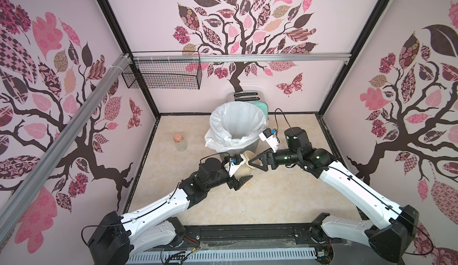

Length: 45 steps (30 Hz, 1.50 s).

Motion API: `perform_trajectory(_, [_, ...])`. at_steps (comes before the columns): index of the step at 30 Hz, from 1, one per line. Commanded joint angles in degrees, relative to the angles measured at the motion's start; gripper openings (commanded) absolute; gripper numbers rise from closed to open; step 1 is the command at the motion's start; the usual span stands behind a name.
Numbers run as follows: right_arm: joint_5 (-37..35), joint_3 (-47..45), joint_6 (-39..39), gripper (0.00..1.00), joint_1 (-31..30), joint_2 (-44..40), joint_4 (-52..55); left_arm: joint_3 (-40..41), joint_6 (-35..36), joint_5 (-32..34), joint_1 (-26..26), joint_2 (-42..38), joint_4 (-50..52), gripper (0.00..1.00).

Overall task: Empty moldy rice from jars
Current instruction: Unscrew the lid from the jar.

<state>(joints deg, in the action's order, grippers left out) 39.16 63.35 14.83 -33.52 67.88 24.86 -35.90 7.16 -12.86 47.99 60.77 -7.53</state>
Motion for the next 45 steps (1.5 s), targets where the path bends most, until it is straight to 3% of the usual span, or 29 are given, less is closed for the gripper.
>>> perform_trajectory(1, [10.41, -0.73, -6.94, 0.7, -0.87, -0.88, -6.15, -3.76, -2.16, -7.22, 0.63, -2.93, -5.4, 0.7])
perform_trajectory(15, [20.85, -1.1, -25.21, 0.66, -0.94, -2.68, -7.11, -6.37, -8.81, -19.15, 0.53, -7.16, -2.14, 0.69])
perform_trajectory(20, [16.93, 2.11, -27.07, 0.83, -0.89, -1.8, -1.4, -6.69, -7.82, -16.91, 0.49, -7.77, 0.63, 0.69])
perform_trajectory(22, [14.29, 2.94, -23.77, 0.99, -0.93, -2.09, -0.69, -6.23, -7.02, -14.88, 0.58, -7.96, 1.14, 0.69])
perform_trajectory(31, [3.42, 4.85, -12.47, 0.99, -0.93, -5.0, 1.61, -4.77, -4.94, -8.28, 0.53, -7.95, 1.28, 0.69])
perform_trajectory(36, [1.19, 8.84, -8.91, 0.99, -1.37, -3.15, 6.36, -4.77, -2.72, -5.67, 0.53, -7.31, 1.82, 0.69])
perform_trajectory(45, [-13.28, 15.76, -1.17, 1.0, -6.55, 0.99, 14.27, -5.0, 0.76, 1.52, 0.53, -5.88, 1.29, 0.68])
